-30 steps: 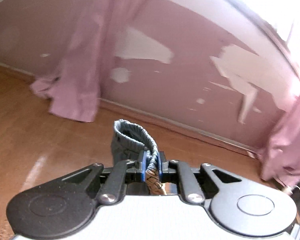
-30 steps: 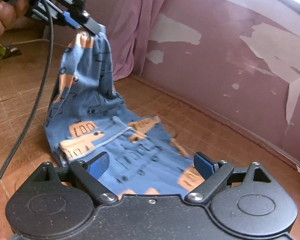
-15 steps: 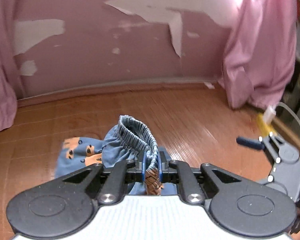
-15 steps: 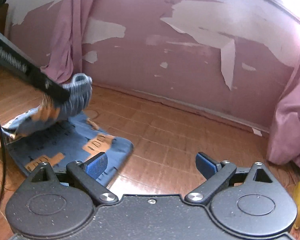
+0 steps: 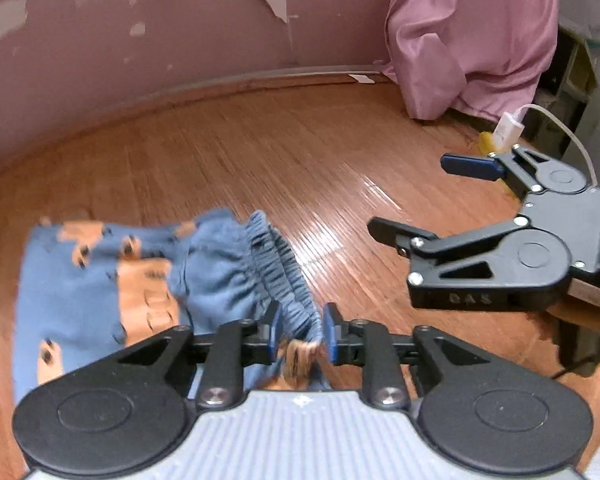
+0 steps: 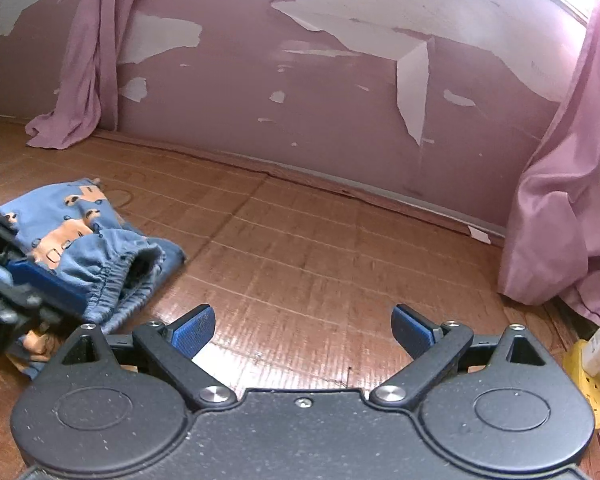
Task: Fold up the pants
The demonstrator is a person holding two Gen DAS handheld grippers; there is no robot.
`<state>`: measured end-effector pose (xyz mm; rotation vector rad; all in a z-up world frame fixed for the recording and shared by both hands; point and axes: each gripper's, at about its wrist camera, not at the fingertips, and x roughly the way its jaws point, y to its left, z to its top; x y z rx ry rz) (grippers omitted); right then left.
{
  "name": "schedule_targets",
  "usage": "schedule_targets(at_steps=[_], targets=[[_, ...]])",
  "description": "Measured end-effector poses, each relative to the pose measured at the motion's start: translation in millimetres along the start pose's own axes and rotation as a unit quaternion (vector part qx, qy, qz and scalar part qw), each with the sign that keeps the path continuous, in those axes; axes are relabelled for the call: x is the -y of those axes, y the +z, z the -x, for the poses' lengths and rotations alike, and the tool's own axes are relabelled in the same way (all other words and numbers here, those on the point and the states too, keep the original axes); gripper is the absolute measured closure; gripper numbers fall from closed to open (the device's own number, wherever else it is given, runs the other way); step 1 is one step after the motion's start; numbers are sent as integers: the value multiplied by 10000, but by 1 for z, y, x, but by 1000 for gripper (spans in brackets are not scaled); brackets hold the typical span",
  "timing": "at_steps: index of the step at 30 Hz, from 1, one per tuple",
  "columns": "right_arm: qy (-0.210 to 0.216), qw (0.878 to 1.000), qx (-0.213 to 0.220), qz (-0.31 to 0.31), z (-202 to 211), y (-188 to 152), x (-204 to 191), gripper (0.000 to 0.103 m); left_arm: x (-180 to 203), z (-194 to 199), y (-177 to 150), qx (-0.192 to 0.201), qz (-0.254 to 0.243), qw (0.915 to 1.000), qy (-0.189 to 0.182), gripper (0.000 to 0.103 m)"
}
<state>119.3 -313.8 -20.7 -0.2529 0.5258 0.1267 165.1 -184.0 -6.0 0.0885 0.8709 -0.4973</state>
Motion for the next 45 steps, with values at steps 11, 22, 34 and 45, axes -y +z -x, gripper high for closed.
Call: schedule_targets(at_steps=[11, 22, 34, 45], targets=[[-96, 9989, 383, -268, 15, 10, -35, 3, -74, 67, -24, 1118, 935, 9722, 1835, 44], [-247, 9963, -702, 425, 20, 7, -107, 1, -121, 59, -85, 787, 1169, 9708, 1943, 31], [-551, 9979, -337, 9, 47, 13, -86, 1, -119, 69, -86, 622, 1096, 9762, 1763, 16], [-710, 9951, 135, 672, -1, 48, -97, 1, -141, 62, -40, 892, 1132, 9718, 1864, 2]])
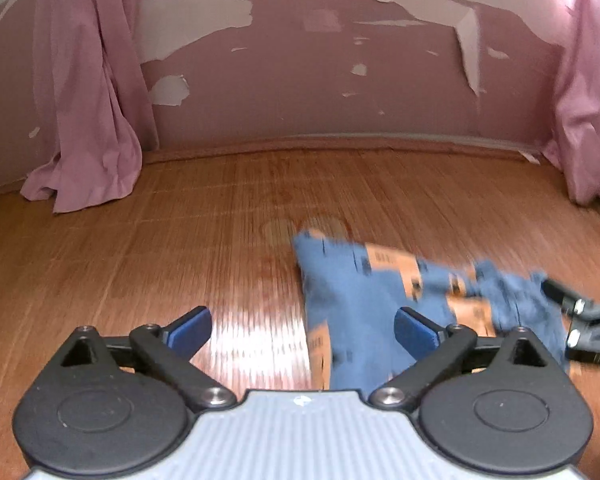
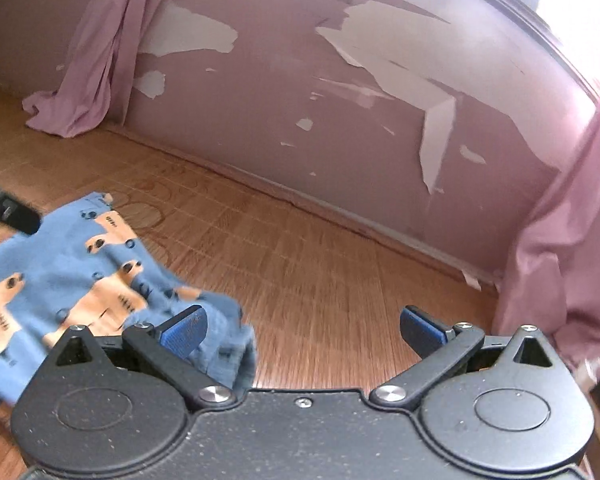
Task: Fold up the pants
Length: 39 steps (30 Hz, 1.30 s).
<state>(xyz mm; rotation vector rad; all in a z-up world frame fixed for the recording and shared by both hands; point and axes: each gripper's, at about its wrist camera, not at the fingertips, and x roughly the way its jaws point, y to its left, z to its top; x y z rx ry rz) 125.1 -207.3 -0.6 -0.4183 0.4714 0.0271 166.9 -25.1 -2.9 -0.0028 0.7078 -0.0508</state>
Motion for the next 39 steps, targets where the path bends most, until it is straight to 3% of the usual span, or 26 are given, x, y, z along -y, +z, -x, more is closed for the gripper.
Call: schedule_targets(at_steps=[8, 17, 22, 27, 32, 39], targets=[[-36, 9996, -108, 249, -31, -5, -11, 1, -9, -55, 10, -379, 168, 9989, 206, 0], [-580, 9972, -377, -277, -28, -26, 27, 1, -19, -57, 5, -419, 308, 9986, 109, 1], [-140, 9985, -244, -471, 10, -25, 20, 1, -16, -39, 5, -249, 295, 9991, 150, 0], [271, 9986, -314, -313, 33, -32, 0, 1, -18, -19, -10, -372, 440, 9983, -12, 0], [335, 9976, -534, -290, 32, -37, -9, 1, -17, -6, -29, -530, 332, 9980, 13, 0], [251, 9964, -764, -266, 32, -39, -4, 1, -24, 6, -42, -458, 220, 9987, 14, 0]])
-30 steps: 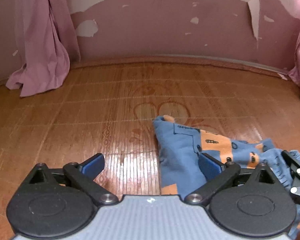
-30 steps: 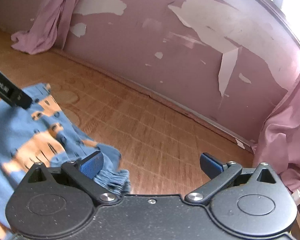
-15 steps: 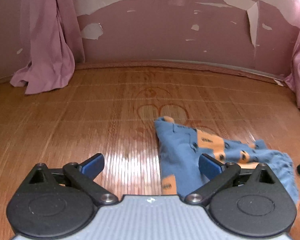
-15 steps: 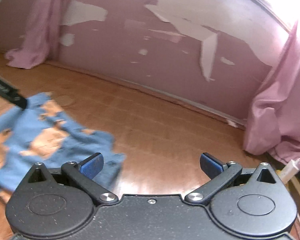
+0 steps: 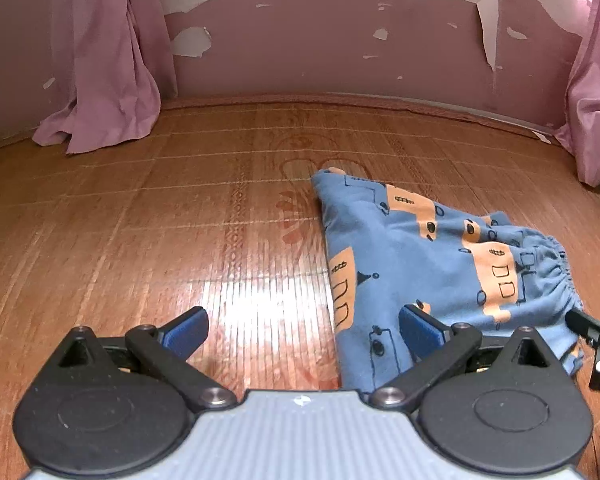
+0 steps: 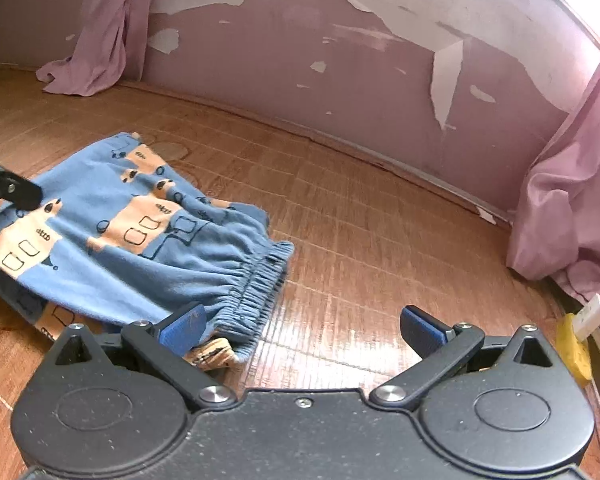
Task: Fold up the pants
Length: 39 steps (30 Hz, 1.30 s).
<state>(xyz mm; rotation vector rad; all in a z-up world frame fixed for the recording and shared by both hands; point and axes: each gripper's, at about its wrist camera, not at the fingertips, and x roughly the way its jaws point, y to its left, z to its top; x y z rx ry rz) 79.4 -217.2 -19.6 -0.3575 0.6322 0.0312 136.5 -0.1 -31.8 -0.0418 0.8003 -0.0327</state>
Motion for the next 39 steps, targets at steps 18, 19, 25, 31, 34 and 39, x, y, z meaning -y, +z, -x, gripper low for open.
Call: schedule_targets(at_steps=[18, 19, 25, 31, 34, 39], targets=[[340, 9972, 355, -569, 8, -3, 21, 1, -9, 23, -11, -70, 438, 9985, -321, 0], [389, 9967, 354, -623, 7, -3, 23, 1, -9, 23, -12, -115, 485, 9979, -424, 0], [1406, 9842, 216, -1054, -6, 0, 39, 1, -10, 16, -10, -324, 529, 9965, -554, 0], [2838, 9405, -78, -1866, -44, 26, 73, 1, -20, 8, -3, -468, 847, 9907, -960, 2], [3322, 9231, -170, -1932, -68, 41, 83, 1, -20, 7, -4, -522, 878, 9882, -1139, 9], [3562, 9142, -537, -1856, -109, 50, 81, 19, -20, 7, -8, -643, 872, 9854, -1316, 35]])
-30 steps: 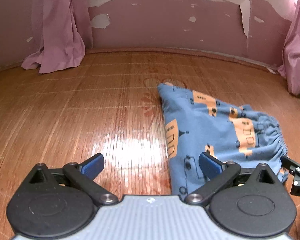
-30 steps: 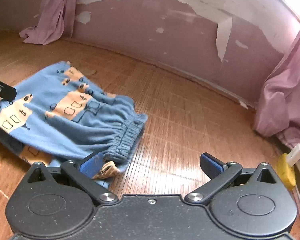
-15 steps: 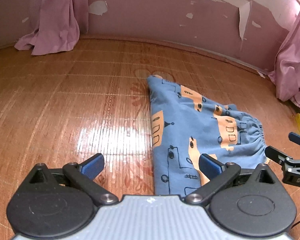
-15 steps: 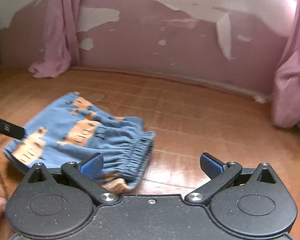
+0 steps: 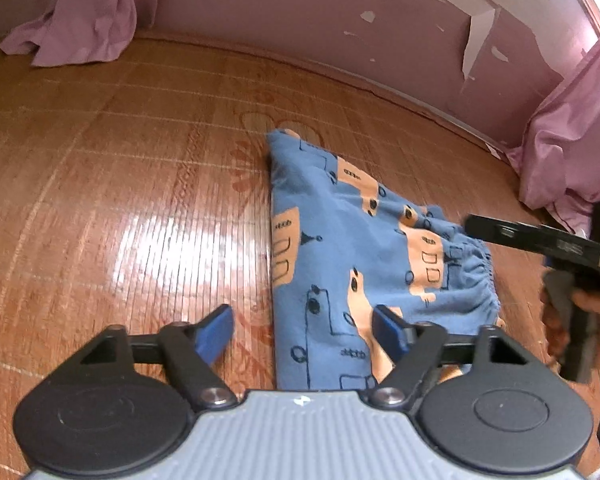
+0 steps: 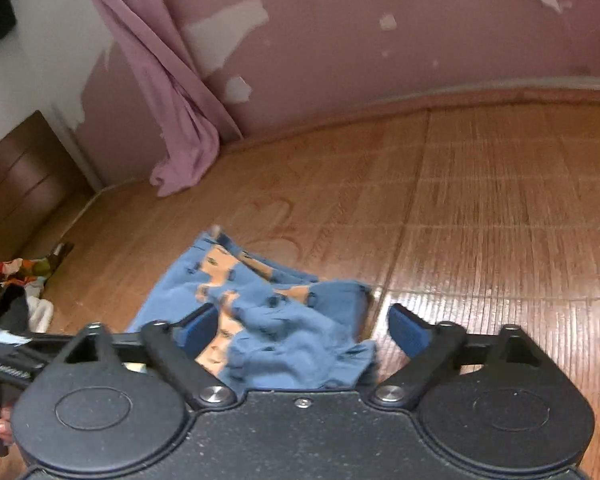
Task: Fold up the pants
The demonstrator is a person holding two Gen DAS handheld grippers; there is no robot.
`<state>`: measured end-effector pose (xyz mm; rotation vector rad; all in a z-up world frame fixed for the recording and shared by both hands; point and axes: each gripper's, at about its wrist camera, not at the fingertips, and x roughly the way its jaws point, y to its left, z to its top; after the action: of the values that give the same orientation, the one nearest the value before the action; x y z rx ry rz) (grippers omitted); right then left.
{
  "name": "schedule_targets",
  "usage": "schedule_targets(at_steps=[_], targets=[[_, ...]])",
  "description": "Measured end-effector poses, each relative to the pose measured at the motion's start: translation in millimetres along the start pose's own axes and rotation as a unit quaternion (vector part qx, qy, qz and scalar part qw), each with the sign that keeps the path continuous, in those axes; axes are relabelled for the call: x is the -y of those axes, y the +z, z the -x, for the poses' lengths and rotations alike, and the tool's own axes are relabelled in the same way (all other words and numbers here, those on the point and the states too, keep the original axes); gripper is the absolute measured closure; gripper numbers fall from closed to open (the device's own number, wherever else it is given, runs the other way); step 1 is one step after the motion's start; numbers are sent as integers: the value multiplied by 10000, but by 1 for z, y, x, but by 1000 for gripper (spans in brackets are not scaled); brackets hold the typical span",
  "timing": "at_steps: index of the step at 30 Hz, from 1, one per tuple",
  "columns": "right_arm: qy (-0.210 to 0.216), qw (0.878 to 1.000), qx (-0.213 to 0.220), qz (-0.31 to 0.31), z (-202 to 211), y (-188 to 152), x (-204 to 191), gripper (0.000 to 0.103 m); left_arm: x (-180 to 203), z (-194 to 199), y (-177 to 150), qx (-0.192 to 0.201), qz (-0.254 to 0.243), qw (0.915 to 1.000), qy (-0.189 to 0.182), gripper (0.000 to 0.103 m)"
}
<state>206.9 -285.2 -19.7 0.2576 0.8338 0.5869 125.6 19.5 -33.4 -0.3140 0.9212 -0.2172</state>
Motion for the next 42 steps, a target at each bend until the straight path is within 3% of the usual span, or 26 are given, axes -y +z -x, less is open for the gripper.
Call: schedule_targets(at_steps=[5, 7, 9, 13, 15, 24, 30, 34, 42], targets=[[-24, 10000, 14, -9, -6, -8, 8, 36, -4, 1, -3, -113, 87, 9997, -222, 58], [-28, 9999, 111, -26, -4, -12, 8, 39, -3, 1, -4, -107, 75, 9997, -226, 60], [-48, 9999, 148, -26, -5, -15, 8, 52, -3, 1, -4, -120, 93, 9997, -217, 65], [-300, 9992, 206, 182, -5, -19, 1, 60, -3, 3, -4, -122, 205, 9996, -166, 73], [-283, 9993, 236, 120, -5, -20, 0, 70, -2, 3, -4, -127, 230, 9996, -137, 76], [-913, 9921, 351, 780, -10, -27, -29, 77, 2, 3, -5, -113, 208, 9997, -44, 78], [-1217, 9894, 701, 379, -8, -43, -33, 76, 1, 3, -6, -87, 201, 9997, -46, 78], [-1558, 9822, 862, 602, -8, -49, -50, 78, 0, 4, -6, -74, 224, 9997, -55, 80], [-2018, 9639, 1422, 1002, 30, -70, -89, 83, -5, 16, -14, -84, 310, 9982, -502, 83]])
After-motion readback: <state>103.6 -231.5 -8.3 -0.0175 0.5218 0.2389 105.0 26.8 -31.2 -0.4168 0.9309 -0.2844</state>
